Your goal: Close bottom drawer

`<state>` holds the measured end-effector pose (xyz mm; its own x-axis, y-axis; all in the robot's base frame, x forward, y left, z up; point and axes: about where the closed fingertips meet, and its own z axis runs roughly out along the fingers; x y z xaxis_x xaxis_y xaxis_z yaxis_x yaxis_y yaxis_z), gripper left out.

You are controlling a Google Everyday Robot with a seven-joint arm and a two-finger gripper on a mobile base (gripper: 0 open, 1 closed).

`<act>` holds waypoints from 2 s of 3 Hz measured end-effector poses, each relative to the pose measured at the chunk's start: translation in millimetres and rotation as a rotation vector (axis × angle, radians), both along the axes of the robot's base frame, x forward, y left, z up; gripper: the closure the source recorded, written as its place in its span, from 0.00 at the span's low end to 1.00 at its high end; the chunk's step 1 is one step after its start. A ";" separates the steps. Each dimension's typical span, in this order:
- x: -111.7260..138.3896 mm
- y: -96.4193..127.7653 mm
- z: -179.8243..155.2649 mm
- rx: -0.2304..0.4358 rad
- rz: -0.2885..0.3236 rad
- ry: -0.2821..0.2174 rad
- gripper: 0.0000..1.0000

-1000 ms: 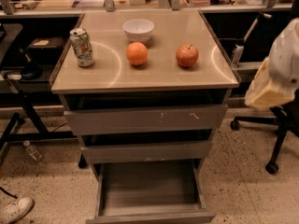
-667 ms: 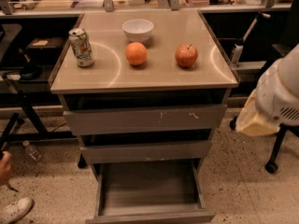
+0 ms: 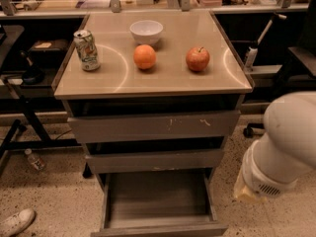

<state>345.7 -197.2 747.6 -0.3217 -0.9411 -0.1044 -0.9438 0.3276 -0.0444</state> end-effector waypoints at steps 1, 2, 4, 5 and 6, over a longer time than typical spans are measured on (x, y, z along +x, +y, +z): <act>-10.6 -2.2 -9.8 -0.008 0.002 0.026 1.00; -15.5 1.8 -33.9 -0.015 0.001 0.068 1.00; -42.2 3.2 -166.9 -0.020 -0.045 0.208 1.00; -51.0 2.1 -216.2 -0.016 -0.085 0.259 1.00; -51.0 2.2 -216.4 -0.015 -0.085 0.259 1.00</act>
Offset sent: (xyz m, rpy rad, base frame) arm -0.0291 0.0047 -0.0727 -0.0243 0.1460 -0.0042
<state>294.7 -195.0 531.2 -0.4134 -0.9105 0.0058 -0.8935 0.4069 0.1897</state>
